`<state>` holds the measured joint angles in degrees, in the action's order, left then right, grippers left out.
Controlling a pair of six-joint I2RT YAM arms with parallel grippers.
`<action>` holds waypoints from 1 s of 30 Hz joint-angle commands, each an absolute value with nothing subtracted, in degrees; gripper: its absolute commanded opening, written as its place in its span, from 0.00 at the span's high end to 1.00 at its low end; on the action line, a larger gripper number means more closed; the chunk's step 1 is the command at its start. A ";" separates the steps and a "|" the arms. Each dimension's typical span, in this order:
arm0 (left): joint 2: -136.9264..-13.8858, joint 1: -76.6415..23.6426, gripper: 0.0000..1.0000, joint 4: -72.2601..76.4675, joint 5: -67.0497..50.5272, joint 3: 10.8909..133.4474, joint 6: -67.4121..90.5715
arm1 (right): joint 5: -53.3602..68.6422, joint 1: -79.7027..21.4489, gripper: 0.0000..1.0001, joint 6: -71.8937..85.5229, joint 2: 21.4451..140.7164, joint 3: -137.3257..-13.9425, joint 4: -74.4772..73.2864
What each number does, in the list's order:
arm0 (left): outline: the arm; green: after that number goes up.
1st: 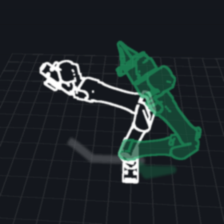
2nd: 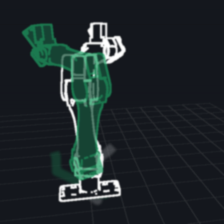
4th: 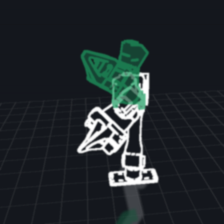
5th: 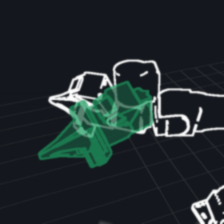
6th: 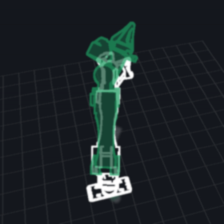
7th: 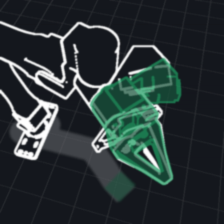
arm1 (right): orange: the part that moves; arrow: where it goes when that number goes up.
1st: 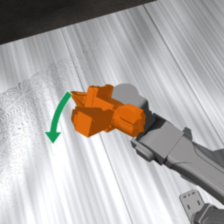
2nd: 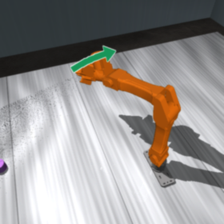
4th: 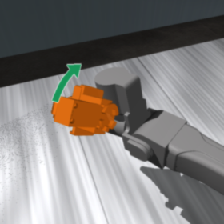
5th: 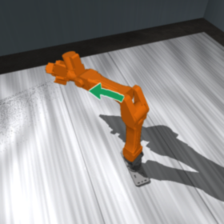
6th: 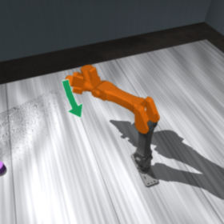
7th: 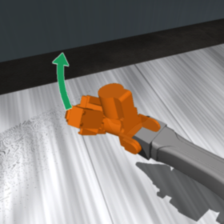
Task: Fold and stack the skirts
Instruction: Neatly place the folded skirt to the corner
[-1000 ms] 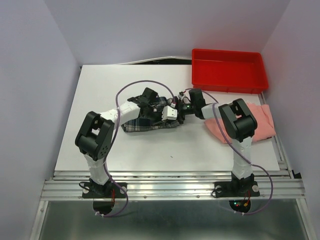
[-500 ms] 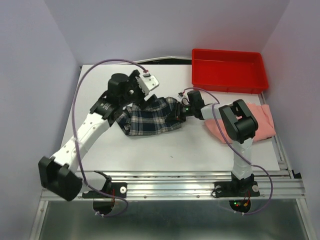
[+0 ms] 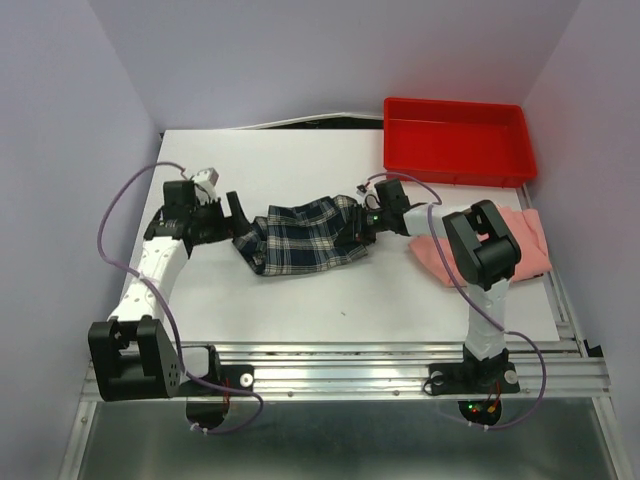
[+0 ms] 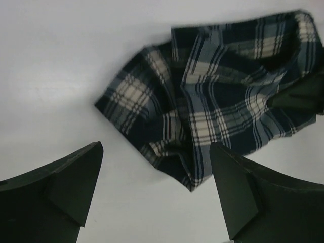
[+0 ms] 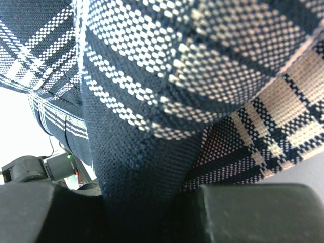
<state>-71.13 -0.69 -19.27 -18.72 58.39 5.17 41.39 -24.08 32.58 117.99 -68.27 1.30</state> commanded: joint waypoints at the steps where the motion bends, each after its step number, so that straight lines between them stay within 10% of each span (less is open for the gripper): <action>1: -66.53 2.54 0.03 -18.29 -32.42 49.15 18.09 | 39.11 -24.35 0.89 29.71 118.47 -71.10 -3.60; 30: -93.08 0.26 0.02 30.14 -40.34 32.44 45.52 | 41.84 -24.35 0.89 24.35 119.36 -72.60 -7.65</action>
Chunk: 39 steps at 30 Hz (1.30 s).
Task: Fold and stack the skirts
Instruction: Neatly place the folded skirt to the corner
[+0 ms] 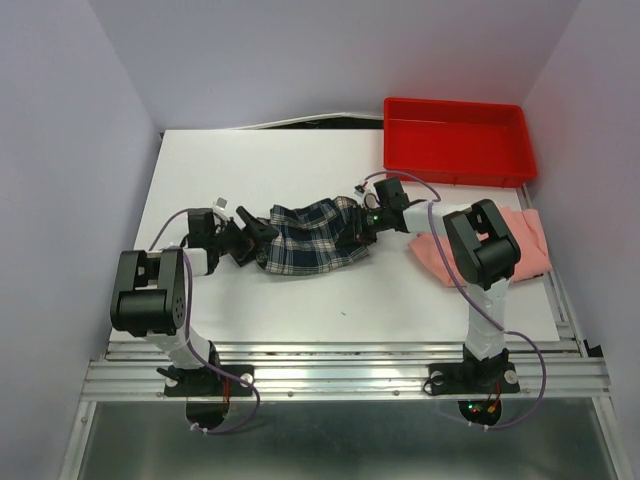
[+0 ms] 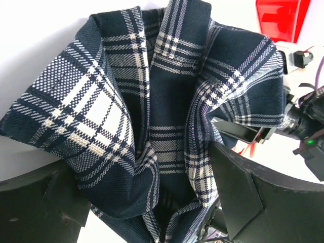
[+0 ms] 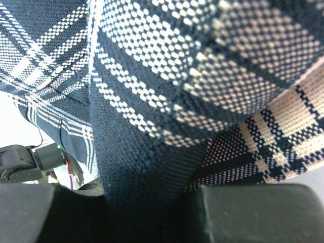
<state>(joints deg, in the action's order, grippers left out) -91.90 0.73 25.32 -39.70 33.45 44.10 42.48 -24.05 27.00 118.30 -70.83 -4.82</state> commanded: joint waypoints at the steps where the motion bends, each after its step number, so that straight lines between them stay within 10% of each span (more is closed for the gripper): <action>1: -93.42 0.35 0.02 30.67 -40.95 32.26 46.05 | 41.75 -24.35 0.88 24.26 119.36 -72.60 -7.65; 8: -94.75 1.66 0.23 36.37 -42.28 27.97 53.42 | 41.84 -24.35 0.88 24.17 118.83 -71.46 -7.73; 28: -97.47 1.15 0.11 63.46 -51.94 23.02 65.66 | 42.72 -24.35 0.89 23.64 120.32 -72.51 -8.53; 37: -95.63 -1.49 0.67 39.04 -40.87 29.17 53.99 | 39.64 -24.35 0.91 19.26 117.95 -74.62 -12.03; 39: -93.09 -2.72 0.99 34.56 -39.47 31.89 51.08 | 37.63 -24.35 0.96 17.76 116.38 -75.23 -13.70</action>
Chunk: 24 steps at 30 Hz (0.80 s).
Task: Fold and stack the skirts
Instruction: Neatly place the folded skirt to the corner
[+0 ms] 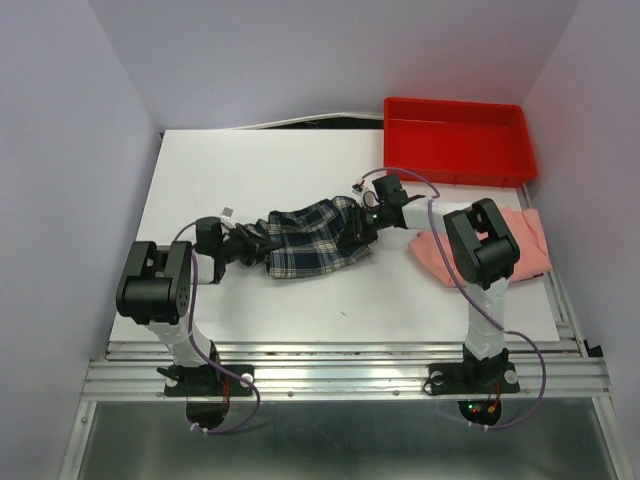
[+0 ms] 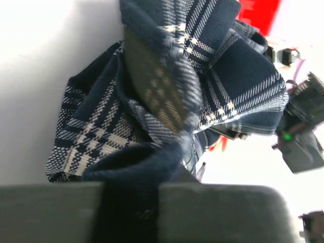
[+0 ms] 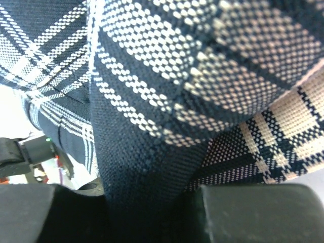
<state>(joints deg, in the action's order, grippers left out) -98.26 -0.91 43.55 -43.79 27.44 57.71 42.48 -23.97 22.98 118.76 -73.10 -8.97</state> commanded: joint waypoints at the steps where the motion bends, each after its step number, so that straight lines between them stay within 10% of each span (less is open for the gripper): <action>1: -91.16 -4.64 1.00 33.06 -39.03 33.04 47.58 | 36.83 -24.35 0.98 16.71 115.85 -76.28 -15.45; 24: -90.34 -33.91 1.00 33.75 -34.89 55.71 45.35 | 14.68 -13.63 0.99 -1.73 85.79 -78.93 -39.54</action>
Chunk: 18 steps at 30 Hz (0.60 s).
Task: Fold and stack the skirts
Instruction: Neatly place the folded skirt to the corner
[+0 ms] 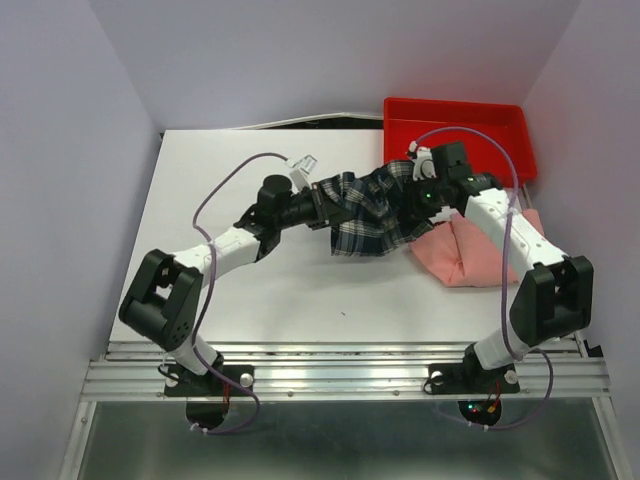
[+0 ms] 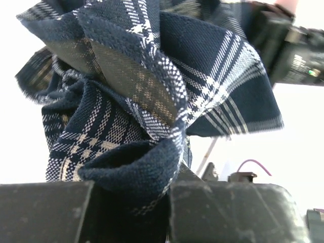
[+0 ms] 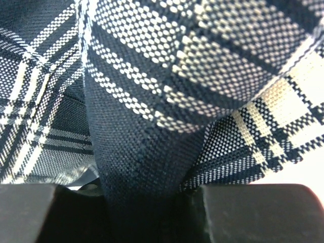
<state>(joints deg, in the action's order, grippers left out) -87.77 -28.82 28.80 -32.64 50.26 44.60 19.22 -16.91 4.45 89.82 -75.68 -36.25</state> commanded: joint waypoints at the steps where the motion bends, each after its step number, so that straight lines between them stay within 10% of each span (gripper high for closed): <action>1: -92.96 -35.06 1.00 34.10 -34.89 58.68 45.53 | 14.50 -11.01 0.99 -3.76 83.69 -78.40 -41.55; 18: -121.81 -54.22 1.00 39.81 -31.91 92.10 50.36 | 28.38 30.31 0.99 -33.92 85.51 -84.03 -62.84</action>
<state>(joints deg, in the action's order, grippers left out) -120.05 -52.12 36.23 -29.47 86.41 49.08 24.82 26.09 -24.03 83.59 -81.25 -61.69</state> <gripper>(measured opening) 0.211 0.270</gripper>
